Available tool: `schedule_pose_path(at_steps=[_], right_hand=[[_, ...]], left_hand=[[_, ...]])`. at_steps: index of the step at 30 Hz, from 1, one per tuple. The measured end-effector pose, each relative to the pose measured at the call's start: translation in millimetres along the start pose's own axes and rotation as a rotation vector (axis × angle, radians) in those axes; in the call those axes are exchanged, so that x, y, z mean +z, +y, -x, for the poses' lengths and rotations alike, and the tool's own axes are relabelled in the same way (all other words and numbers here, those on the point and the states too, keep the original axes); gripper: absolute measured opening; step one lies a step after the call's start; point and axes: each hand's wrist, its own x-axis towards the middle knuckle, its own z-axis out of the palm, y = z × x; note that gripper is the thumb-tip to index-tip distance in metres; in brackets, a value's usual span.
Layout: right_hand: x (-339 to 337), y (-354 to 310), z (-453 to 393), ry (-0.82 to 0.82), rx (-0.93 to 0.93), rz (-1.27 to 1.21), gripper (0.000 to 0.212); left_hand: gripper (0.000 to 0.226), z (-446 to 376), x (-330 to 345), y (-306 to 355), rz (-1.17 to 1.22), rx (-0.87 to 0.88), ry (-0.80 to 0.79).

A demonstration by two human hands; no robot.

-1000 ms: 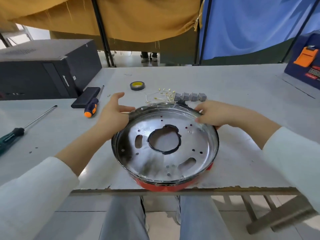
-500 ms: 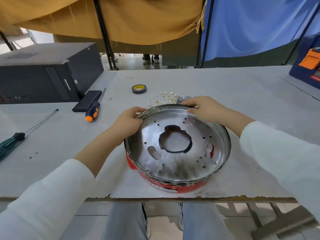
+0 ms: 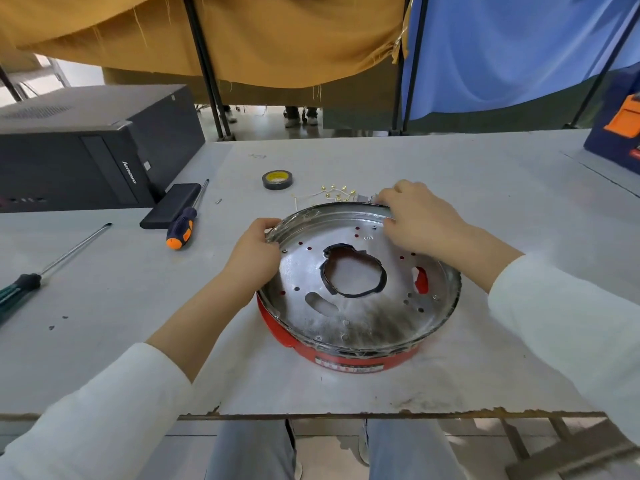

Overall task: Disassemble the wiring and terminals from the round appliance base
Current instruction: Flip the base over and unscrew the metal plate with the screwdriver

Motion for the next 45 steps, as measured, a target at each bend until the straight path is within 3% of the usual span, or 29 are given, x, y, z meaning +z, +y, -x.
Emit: schedule_pose_path(at_steps=[3,5,11,13,15,17,20,24,29,31,38,42,45], right_hand=[[7.3,-11.1,-5.2,-0.046,-0.289,-0.193,0.033],[13.2,-17.8,-9.4,-0.123,-0.394,-0.194,0.028],[17.5,-23.2,-23.9,-0.146,-0.336,-0.258,0.022],[18.0,-23.9,-25.2,-0.126,-0.306,-0.26,0.021],[20.7,-25.0,-24.6,-0.09,-0.297,-0.231,0.022],[22.8,-25.4,-23.6,-0.062,-0.304,-0.202,0.023],[23.9,-25.0,-23.5,-0.047,-0.314,-0.191,0.024],[25.8,-25.3,-24.6,-0.042,-0.315,-0.185,0.023],[28.4,-24.3,-24.0,-0.018,-0.307,-0.179,0.023],[28.6,-24.5,-23.6,-0.01,-0.303,-0.18,0.023],[29.2,-24.3,-24.1,-0.014,-0.319,-0.173,0.019],[27.5,-23.9,-23.9,-0.034,-0.313,-0.207,0.021],[26.9,-23.3,-24.1,-0.057,-0.284,-0.286,0.038]], left_hand=[[0.041,-1.3,1.0,1.4,0.037,0.006,0.005],[0.039,-3.3,0.1,2.4,0.047,0.02,0.004],[0.025,-25.5,-16.6,-8.4,0.052,0.069,0.02],[0.031,-42.2,-34.9,-18.3,-0.122,0.121,0.171],[0.035,-61.3,-57.0,-36.2,-0.545,0.174,0.321],[0.042,-76.8,-75.2,-54.4,-0.836,0.075,0.327],[0.044,-88.5,-84.2,-69.4,-0.901,-0.045,0.253],[0.042,-91.8,-80.7,-75.1,-0.909,0.019,0.269],[0.045,-96.6,-71.6,-74.2,-1.112,0.034,0.203],[0.044,-98.3,-68.5,-72.9,-1.079,0.001,0.179],[0.047,-91.6,-54.5,-63.9,-0.494,-0.057,0.082],[0.016,-67.3,-42.0,-35.3,-0.09,-0.035,0.068],[0.015,-44.6,-35.8,-6.1,0.015,0.023,0.064]])
